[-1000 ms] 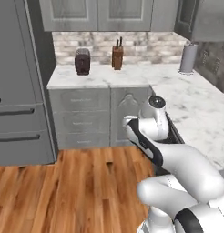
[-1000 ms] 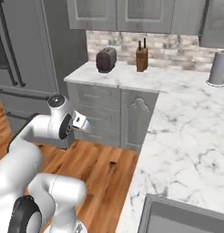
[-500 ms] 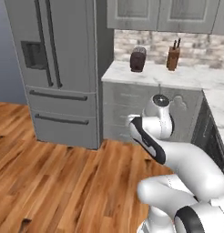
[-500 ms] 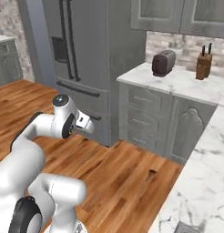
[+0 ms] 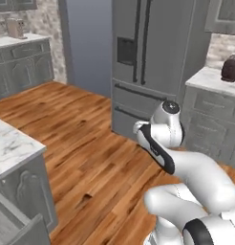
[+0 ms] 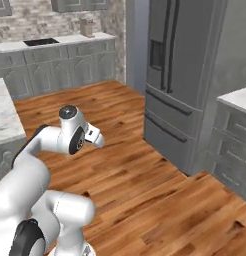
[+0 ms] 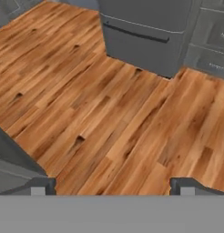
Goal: Open the drawer on the right and place the cutting tools on the cutting board.
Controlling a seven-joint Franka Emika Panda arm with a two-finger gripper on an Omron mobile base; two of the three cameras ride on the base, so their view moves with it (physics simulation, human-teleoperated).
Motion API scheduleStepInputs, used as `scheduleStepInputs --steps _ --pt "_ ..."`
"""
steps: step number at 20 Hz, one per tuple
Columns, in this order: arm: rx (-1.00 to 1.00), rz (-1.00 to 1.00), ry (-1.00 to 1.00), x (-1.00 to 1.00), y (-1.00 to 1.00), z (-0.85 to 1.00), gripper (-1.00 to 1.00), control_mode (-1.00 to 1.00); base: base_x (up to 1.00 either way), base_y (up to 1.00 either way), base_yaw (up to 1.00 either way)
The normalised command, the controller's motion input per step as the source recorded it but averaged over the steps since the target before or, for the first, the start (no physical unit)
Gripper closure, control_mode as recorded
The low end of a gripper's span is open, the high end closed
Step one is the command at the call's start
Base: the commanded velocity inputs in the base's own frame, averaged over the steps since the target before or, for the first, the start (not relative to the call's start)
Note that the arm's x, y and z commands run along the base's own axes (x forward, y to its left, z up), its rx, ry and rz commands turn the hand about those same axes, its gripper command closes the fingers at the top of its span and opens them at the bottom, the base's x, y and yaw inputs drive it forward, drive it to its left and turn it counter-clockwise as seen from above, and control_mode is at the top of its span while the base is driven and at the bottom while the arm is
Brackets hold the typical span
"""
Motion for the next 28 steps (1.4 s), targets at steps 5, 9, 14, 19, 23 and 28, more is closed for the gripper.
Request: scheduleStepInputs --steps 5,9,14,19,23,28 --pt "0.00 0.00 0.00 0.00 0.00 0.00 -1.00 1.00 0.50 0.10 0.63" --pt "0.00 0.00 0.00 0.00 0.00 0.00 -1.00 1.00 0.54 0.00 0.68" --pt "0.00 0.00 0.00 0.00 0.00 0.00 -1.00 1.00 0.71 -0.07 0.68" --pt "0.00 0.00 0.00 0.00 0.00 0.00 -1.00 1.00 0.47 -0.57 0.62" --pt "0.00 0.00 0.00 0.00 0.00 0.00 -1.00 1.00 0.26 -0.76 0.56" --pt "0.00 0.00 0.00 0.00 0.00 0.00 -1.00 1.00 0.04 -0.75 0.59"
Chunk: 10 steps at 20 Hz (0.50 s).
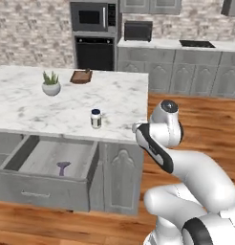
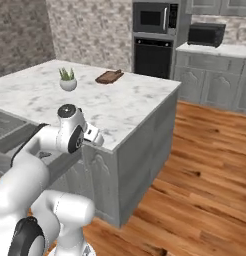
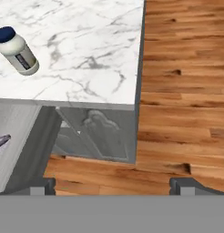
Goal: Open the drawer on the right and place the cutting tools on the cutting board.
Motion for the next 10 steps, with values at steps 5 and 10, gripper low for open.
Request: scheduleStepInputs --steps 5,10 --pt "0.00 0.00 0.00 0.00 0.00 0.00 -1.00 1.00 0.56 -0.36 0.62" --pt "0.00 0.00 0.00 0.00 0.00 0.00 -1.00 1.00 0.79 -0.02 0.57"
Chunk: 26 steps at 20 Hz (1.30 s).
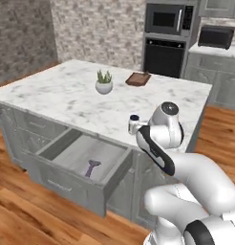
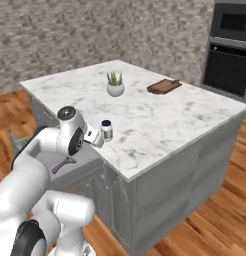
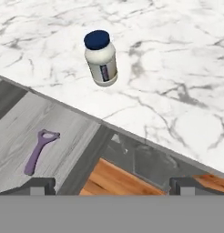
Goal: Open the drawer on the right and place the cutting tools on the cutting board.
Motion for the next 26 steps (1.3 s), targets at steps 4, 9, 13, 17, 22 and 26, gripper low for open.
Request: scheduleStepInputs --steps 4,9,13,17,22,26 --pt "0.00 0.00 0.00 0.00 0.00 0.00 -1.00 1.00 0.38 -0.28 0.47" --pt "0.00 0.00 0.00 0.00 0.00 0.00 -1.00 1.00 0.00 -0.25 0.22" --pt "0.00 0.00 0.00 0.00 0.00 0.00 -1.00 1.00 0.09 -0.33 0.33" --pt "0.00 0.00 0.00 0.00 0.00 0.00 -1.00 1.00 0.13 0.00 0.22" --pt "0.00 0.00 0.00 0.00 0.00 0.00 -1.00 1.00 0.04 -0.06 0.25" --pt "0.00 0.00 0.00 0.00 0.00 0.00 -1.00 1.00 0.04 -0.23 0.13"
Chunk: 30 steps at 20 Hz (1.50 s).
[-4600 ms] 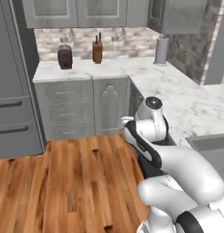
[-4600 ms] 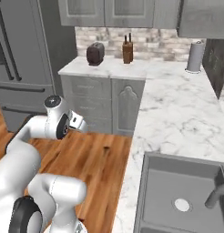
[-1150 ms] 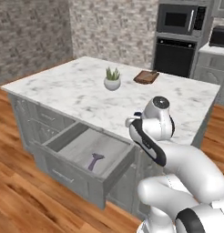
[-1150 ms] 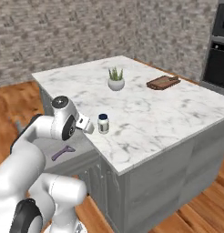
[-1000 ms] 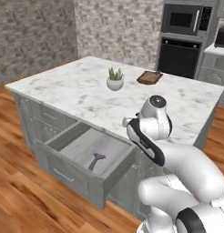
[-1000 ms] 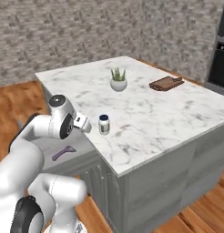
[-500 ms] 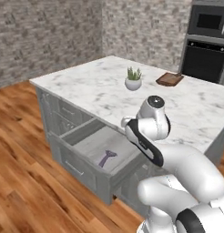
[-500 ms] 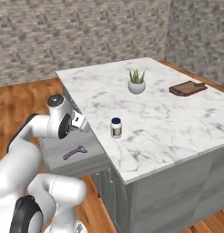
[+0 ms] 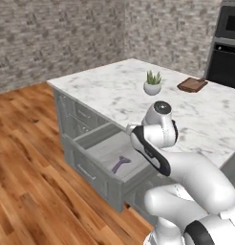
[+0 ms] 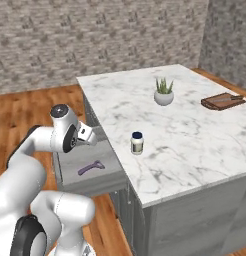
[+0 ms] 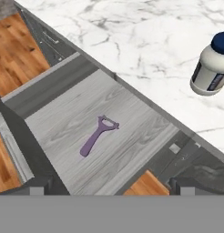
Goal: Open the drawer on the right and place the cutting tools on the cutting board.
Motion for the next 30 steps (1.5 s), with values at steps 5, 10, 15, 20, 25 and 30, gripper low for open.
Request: scheduleStepInputs --steps 5,10,15,20,25,30 --pt "0.00 0.00 0.00 0.00 0.00 0.00 -1.00 1.00 0.06 -0.17 0.08" --pt "0.00 0.00 0.00 0.00 0.00 0.00 -1.00 1.00 0.05 -0.17 0.08" --pt "0.00 0.00 0.00 0.00 0.00 0.00 -1.00 1.00 0.31 -0.21 0.10" --pt "0.00 0.00 0.00 0.00 0.00 0.00 -1.00 1.00 0.30 -0.18 0.08" --pt "0.00 0.00 0.00 0.00 0.00 0.00 -1.00 1.00 0.39 -0.19 0.08" --pt "0.00 0.00 0.00 0.00 0.00 0.00 -1.00 1.00 0.59 -0.06 0.04"
